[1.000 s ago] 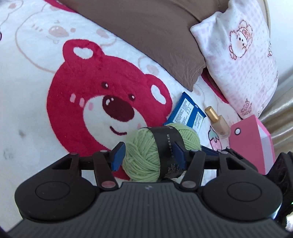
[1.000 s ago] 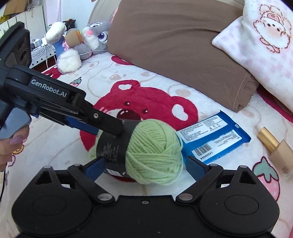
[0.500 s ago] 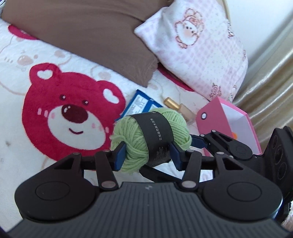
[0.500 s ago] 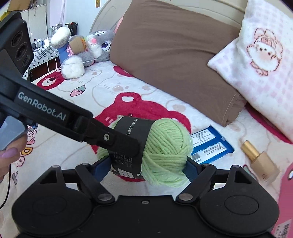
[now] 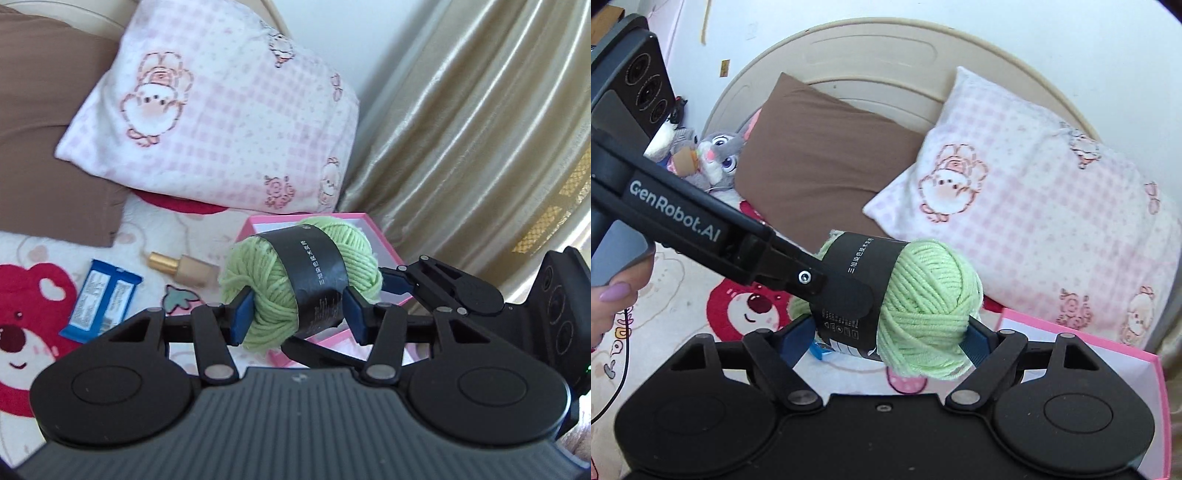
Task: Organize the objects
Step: 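Carry the yarn ball into the pink box and release it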
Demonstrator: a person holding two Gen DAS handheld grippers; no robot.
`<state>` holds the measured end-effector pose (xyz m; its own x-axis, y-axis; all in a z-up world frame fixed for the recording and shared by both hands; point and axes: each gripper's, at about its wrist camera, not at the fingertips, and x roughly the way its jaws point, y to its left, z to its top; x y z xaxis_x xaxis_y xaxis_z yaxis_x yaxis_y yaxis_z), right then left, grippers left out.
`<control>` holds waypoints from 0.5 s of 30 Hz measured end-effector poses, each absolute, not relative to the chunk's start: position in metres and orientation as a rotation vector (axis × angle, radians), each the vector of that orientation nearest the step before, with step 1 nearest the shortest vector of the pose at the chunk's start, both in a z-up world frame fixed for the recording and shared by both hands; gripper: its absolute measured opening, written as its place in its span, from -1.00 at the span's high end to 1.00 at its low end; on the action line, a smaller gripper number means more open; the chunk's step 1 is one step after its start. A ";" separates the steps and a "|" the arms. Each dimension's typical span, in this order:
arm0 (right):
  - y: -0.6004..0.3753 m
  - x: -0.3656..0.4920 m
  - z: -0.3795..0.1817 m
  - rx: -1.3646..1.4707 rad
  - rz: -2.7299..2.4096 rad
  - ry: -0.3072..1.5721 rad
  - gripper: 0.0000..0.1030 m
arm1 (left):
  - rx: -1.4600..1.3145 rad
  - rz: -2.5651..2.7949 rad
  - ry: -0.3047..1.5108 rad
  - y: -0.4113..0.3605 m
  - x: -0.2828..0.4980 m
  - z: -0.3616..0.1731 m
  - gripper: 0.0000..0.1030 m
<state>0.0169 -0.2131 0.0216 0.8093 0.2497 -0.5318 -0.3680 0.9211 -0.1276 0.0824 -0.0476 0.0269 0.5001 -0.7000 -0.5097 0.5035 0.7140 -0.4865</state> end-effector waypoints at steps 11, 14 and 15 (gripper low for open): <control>-0.319 0.025 0.025 0.016 0.209 0.638 -0.68 | -0.232 -0.813 0.835 -0.163 0.112 0.040 0.05; -0.332 0.036 0.008 0.079 0.220 0.699 -0.67 | -0.132 -0.810 0.835 -0.186 0.126 0.037 0.05; -0.335 0.040 0.002 0.101 0.230 0.721 -0.65 | -0.112 -0.807 0.838 -0.192 0.132 0.036 0.05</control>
<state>0.0397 -0.3353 0.0019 0.7270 0.2431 -0.6422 -0.1734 0.9699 0.1708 0.1320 -0.1923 0.0355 0.3967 -0.6774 -0.6194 0.5938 0.7040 -0.3896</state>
